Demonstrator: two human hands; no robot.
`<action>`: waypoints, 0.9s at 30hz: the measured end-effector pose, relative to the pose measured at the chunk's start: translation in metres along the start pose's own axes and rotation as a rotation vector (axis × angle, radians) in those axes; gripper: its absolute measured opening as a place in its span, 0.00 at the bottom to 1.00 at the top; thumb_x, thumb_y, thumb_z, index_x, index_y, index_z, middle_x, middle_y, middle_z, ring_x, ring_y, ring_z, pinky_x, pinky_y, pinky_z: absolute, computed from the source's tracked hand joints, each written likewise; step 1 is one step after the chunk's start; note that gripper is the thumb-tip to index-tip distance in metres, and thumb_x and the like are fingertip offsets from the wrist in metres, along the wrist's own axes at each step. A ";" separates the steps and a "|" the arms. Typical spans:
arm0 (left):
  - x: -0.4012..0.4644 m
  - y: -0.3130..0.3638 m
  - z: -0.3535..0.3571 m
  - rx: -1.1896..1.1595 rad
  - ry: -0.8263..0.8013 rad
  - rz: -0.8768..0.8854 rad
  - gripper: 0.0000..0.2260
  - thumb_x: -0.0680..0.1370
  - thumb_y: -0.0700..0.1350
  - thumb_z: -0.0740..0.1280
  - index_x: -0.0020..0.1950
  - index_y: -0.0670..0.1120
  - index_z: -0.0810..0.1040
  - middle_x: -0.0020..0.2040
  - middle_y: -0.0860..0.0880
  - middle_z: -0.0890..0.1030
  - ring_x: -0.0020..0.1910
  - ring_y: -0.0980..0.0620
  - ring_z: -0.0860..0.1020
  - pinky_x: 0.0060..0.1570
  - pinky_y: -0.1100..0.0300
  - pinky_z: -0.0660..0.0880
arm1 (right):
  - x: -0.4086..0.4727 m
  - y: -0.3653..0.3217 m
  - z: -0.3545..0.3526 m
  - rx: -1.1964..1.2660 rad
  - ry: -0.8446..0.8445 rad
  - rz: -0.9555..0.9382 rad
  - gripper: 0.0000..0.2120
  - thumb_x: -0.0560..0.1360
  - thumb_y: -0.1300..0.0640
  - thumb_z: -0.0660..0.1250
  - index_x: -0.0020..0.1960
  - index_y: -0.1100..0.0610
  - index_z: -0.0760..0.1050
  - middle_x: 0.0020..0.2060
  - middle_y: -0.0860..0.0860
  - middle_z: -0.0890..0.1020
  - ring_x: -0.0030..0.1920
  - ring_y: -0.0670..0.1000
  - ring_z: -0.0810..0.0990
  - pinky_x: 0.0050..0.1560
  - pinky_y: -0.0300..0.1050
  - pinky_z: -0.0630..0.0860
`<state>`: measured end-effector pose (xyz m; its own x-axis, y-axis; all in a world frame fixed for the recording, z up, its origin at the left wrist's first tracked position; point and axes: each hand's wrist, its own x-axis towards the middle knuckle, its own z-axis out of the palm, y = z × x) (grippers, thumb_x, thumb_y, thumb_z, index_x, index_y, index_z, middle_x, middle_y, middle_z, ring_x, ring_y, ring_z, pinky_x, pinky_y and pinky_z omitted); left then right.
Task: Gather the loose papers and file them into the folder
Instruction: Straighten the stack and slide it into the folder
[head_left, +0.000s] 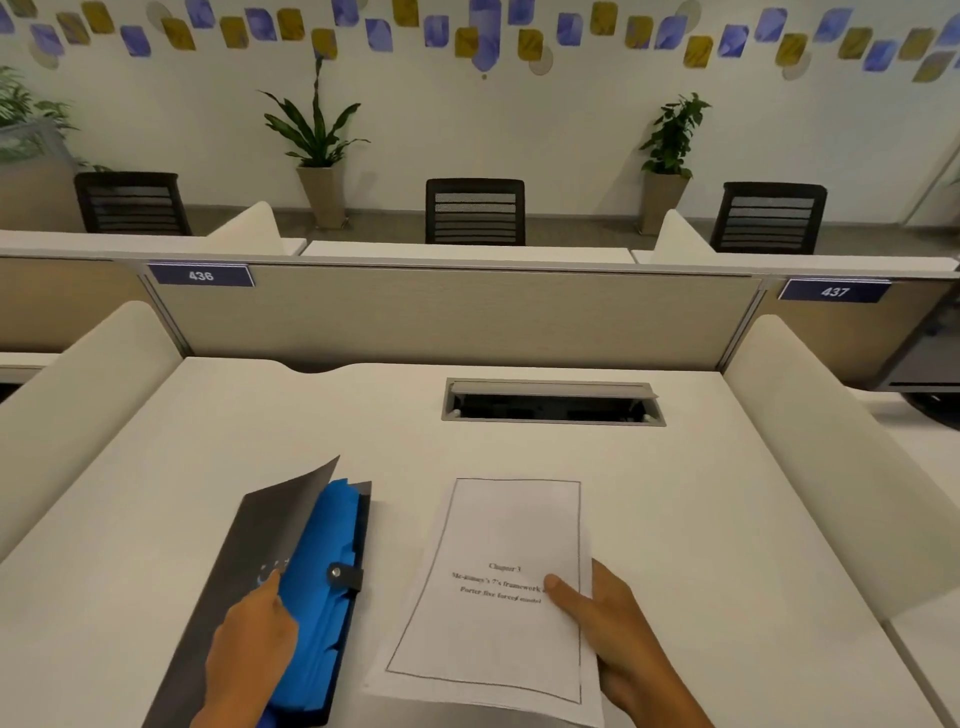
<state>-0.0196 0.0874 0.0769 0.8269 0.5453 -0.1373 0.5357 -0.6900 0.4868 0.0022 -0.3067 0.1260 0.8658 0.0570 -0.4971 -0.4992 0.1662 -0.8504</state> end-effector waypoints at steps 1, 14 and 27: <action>-0.006 0.008 0.000 -0.028 0.002 0.019 0.25 0.83 0.37 0.58 0.79 0.51 0.69 0.40 0.49 0.79 0.35 0.49 0.75 0.37 0.52 0.71 | -0.001 -0.006 0.006 -0.021 -0.032 -0.005 0.13 0.80 0.60 0.74 0.64 0.54 0.81 0.56 0.53 0.90 0.55 0.58 0.89 0.57 0.61 0.86; -0.068 0.093 0.022 -0.266 -0.088 0.193 0.20 0.85 0.40 0.60 0.78 0.47 0.71 0.37 0.62 0.71 0.33 0.61 0.71 0.36 0.68 0.69 | 0.005 -0.084 0.025 -0.514 -0.048 -0.128 0.15 0.80 0.60 0.72 0.66 0.55 0.80 0.58 0.51 0.88 0.53 0.52 0.88 0.57 0.53 0.86; -0.084 0.121 0.027 -0.270 -0.132 0.200 0.20 0.85 0.42 0.61 0.78 0.45 0.70 0.62 0.45 0.85 0.37 0.61 0.75 0.47 0.71 0.73 | 0.025 -0.135 0.058 -0.950 0.012 -0.192 0.18 0.81 0.58 0.68 0.71 0.56 0.74 0.64 0.54 0.83 0.47 0.53 0.81 0.28 0.34 0.73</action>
<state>-0.0197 -0.0551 0.1245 0.9352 0.3339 -0.1180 0.3113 -0.6163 0.7234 0.0930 -0.2710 0.2387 0.9376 0.1006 -0.3327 -0.1736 -0.6937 -0.6990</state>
